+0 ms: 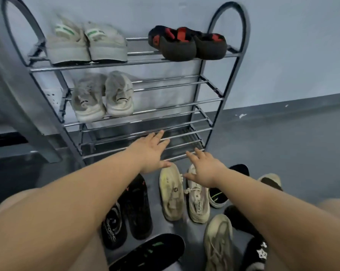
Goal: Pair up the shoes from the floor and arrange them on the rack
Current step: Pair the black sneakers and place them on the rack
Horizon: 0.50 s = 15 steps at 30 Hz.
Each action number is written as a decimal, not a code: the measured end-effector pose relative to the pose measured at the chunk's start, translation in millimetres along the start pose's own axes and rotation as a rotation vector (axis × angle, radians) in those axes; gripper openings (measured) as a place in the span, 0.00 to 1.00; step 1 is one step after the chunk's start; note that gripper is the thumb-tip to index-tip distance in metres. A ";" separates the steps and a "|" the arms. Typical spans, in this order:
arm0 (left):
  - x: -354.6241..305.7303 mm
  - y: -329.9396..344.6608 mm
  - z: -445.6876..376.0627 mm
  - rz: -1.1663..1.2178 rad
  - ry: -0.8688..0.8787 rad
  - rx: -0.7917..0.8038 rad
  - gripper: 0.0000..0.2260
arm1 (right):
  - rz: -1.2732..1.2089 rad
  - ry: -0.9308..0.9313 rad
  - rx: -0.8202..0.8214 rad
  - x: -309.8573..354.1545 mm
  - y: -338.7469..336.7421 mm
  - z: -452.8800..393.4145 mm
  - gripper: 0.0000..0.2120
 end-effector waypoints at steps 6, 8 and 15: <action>-30.9 10.8 -6.2 -0.180 0.113 0.003 0.35 | 0.098 0.076 0.080 -49.2 23.1 38.5 0.38; -39.4 14.1 -12.8 -0.246 0.169 -0.011 0.34 | 0.114 0.119 0.091 -70.0 23.8 46.5 0.37; -53.6 25.6 -35.1 -0.262 0.141 0.021 0.33 | 0.018 0.226 0.107 -120.8 60.8 47.0 0.35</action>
Point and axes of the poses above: each hand's wrist, its own z-axis away from the middle knuckle, its own y-axis out of the palm, x = y × z, the point moved 2 cm from there along -z, towards the middle knuckle, and after that the axes turned 9 degrees about -y, right-handed, at the moved point
